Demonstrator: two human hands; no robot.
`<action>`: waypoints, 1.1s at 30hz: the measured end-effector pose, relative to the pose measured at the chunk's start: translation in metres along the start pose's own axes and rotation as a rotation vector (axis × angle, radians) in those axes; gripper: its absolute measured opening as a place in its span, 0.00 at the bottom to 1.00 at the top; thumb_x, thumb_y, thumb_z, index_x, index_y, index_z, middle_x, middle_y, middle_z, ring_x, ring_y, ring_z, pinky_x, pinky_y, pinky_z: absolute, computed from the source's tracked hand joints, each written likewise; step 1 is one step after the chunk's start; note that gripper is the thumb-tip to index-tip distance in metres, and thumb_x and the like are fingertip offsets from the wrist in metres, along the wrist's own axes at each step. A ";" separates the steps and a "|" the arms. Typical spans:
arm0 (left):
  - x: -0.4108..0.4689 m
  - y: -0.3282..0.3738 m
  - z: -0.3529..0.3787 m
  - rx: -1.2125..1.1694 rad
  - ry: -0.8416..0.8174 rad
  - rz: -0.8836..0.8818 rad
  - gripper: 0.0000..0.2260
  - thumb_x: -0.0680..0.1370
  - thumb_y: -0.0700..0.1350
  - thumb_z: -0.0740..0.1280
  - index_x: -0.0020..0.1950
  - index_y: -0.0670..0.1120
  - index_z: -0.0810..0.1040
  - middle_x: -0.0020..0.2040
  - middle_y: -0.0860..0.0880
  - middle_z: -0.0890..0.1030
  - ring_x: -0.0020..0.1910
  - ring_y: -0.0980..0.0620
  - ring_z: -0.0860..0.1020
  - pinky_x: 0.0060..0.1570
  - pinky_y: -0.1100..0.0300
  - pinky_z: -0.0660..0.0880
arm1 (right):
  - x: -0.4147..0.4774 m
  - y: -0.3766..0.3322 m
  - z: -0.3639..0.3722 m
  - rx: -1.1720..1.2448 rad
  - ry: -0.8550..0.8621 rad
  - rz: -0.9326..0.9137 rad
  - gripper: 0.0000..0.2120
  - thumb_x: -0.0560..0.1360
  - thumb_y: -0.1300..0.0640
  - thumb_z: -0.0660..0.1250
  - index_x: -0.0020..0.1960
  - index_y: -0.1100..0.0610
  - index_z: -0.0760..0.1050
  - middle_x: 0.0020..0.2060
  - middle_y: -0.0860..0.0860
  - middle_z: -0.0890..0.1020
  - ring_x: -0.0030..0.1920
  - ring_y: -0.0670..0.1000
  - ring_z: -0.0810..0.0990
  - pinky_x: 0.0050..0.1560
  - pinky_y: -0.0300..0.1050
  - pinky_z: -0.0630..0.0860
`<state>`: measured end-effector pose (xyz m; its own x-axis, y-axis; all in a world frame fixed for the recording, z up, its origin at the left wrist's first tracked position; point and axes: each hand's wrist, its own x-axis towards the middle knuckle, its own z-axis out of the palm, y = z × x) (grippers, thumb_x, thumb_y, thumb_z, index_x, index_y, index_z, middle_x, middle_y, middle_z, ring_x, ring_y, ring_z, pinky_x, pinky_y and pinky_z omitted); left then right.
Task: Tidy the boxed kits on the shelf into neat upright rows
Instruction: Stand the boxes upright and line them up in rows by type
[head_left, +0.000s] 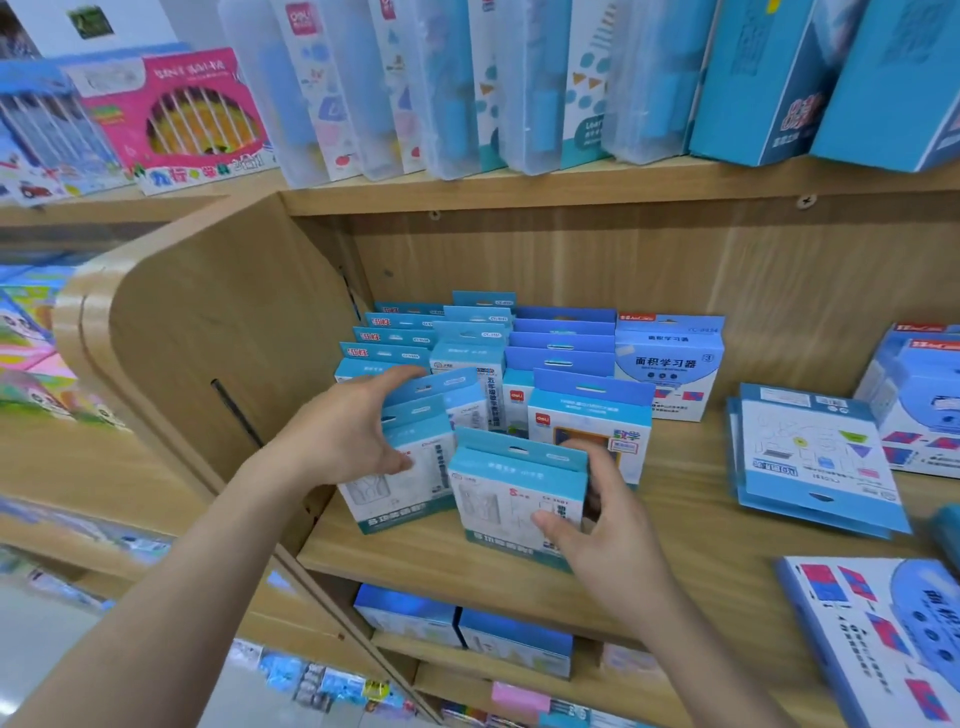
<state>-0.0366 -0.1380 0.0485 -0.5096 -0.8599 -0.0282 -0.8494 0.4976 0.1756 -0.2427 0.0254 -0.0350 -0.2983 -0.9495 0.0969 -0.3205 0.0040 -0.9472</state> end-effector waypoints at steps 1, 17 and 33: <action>-0.003 -0.005 -0.003 0.055 -0.004 -0.041 0.43 0.65 0.54 0.76 0.73 0.62 0.54 0.63 0.52 0.73 0.56 0.51 0.73 0.50 0.53 0.76 | 0.001 0.001 0.002 0.003 0.003 0.004 0.24 0.72 0.60 0.72 0.57 0.38 0.66 0.56 0.42 0.79 0.59 0.41 0.77 0.51 0.44 0.81; -0.044 0.064 0.020 -0.153 0.083 0.363 0.39 0.71 0.51 0.74 0.74 0.62 0.54 0.74 0.60 0.57 0.72 0.59 0.53 0.72 0.60 0.55 | -0.006 -0.003 -0.009 -0.040 -0.018 -0.024 0.28 0.65 0.35 0.72 0.61 0.39 0.68 0.52 0.35 0.79 0.56 0.35 0.75 0.46 0.31 0.73; -0.045 0.055 0.053 -0.524 0.286 0.276 0.23 0.68 0.41 0.77 0.60 0.57 0.77 0.56 0.61 0.74 0.57 0.63 0.71 0.59 0.65 0.70 | 0.054 0.027 -0.022 -0.293 0.266 0.027 0.27 0.70 0.58 0.74 0.64 0.50 0.65 0.56 0.48 0.79 0.54 0.45 0.77 0.45 0.35 0.75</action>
<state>-0.0675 -0.0655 0.0073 -0.5815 -0.7408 0.3361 -0.4769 0.6452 0.5970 -0.2874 -0.0187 -0.0489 -0.5205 -0.8335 0.1856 -0.5406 0.1534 -0.8272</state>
